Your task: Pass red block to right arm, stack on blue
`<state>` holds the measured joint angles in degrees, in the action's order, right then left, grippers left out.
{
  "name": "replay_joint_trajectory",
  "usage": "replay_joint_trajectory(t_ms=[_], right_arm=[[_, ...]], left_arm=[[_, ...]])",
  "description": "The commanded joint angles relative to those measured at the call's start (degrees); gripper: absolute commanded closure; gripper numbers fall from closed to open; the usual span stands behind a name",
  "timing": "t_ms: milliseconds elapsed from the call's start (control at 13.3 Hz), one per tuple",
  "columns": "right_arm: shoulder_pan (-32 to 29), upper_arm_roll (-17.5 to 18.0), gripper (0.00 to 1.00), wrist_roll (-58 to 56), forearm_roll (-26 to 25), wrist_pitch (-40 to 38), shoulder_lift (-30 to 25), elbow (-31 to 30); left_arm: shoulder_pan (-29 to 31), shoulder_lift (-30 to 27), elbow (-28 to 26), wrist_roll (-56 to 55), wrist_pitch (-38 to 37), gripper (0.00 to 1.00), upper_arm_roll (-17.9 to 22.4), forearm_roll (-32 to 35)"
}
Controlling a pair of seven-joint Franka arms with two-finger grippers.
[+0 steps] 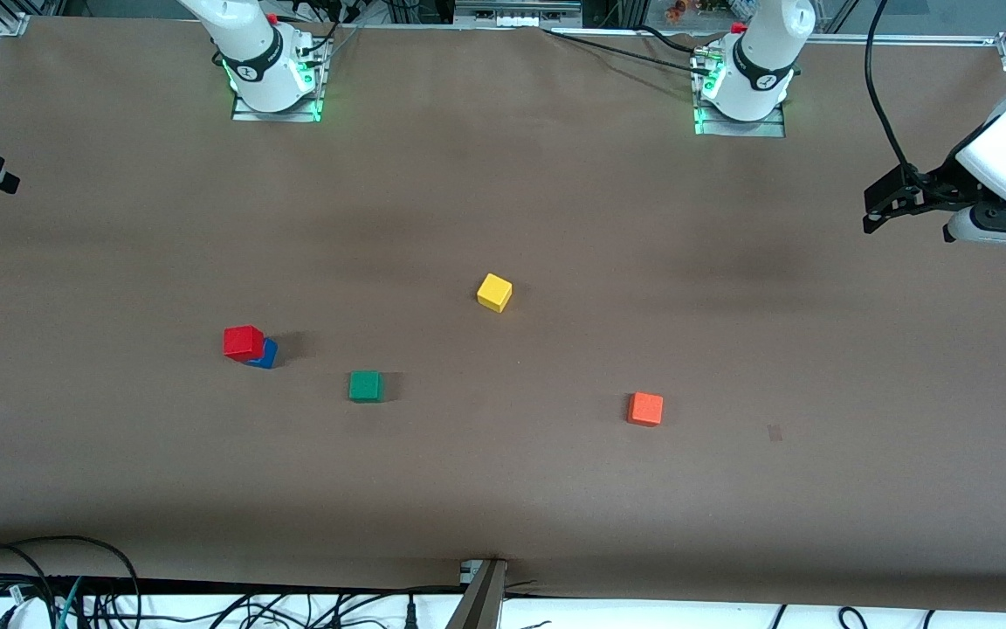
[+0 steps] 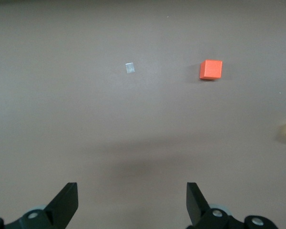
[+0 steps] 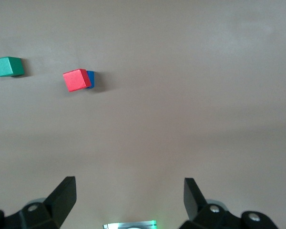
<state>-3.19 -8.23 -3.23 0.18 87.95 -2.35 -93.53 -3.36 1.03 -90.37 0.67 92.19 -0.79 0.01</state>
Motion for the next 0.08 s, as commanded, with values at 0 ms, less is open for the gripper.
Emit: replay_joint_trajectory(t_ms=[0], right_arm=[[-1.47,1.11,0.00,-0.63,-0.27,0.65,-0.90,-0.34]], left_arm=[[0.20,0.20,1.51,-2.16,-1.48,0.00,-0.61,-0.71]])
